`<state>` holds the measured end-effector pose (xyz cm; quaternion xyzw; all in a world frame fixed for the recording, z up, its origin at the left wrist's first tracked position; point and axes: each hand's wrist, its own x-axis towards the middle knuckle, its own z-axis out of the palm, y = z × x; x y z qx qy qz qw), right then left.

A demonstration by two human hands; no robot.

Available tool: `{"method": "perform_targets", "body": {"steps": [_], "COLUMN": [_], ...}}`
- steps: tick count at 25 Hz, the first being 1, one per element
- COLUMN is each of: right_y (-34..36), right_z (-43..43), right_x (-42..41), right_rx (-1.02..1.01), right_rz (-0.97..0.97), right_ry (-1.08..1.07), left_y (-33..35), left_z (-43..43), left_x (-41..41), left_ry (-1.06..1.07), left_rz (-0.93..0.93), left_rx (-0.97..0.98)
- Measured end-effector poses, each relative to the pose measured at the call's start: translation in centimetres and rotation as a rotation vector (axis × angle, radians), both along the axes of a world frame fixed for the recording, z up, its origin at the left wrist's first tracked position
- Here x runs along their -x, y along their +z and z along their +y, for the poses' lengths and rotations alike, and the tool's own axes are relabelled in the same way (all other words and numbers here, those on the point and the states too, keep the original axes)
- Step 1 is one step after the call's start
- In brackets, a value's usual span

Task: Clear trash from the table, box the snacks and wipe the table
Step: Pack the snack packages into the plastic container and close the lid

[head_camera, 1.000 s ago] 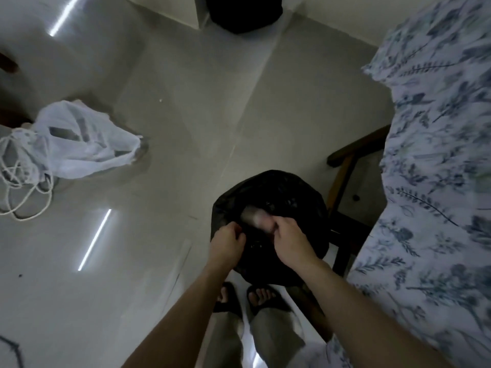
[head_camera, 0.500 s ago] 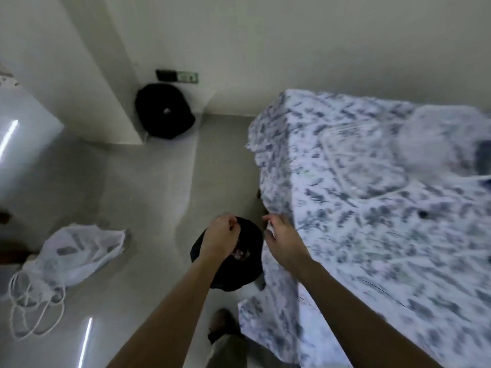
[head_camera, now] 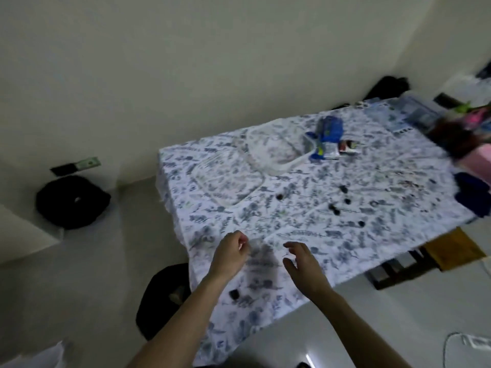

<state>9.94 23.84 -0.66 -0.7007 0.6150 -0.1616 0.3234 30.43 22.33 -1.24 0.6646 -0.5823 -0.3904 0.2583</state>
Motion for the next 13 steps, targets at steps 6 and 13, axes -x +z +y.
{"method": "perform_targets", "body": {"steps": [6, 13], "right_y": [2.2, 4.1], "right_z": [-2.1, -6.8], "right_x": [12.6, 24.8], "right_rx": [0.031, 0.064], "right_rz": [-0.019, -0.034], "right_ry": [-0.087, -0.104], "left_y": [3.1, 5.8], "left_z": [-2.7, -8.1], "left_x": [12.7, 25.7], "left_ry": [-0.098, -0.14], "left_rz": [-0.076, -0.106], "left_rx": [0.004, 0.066]}}
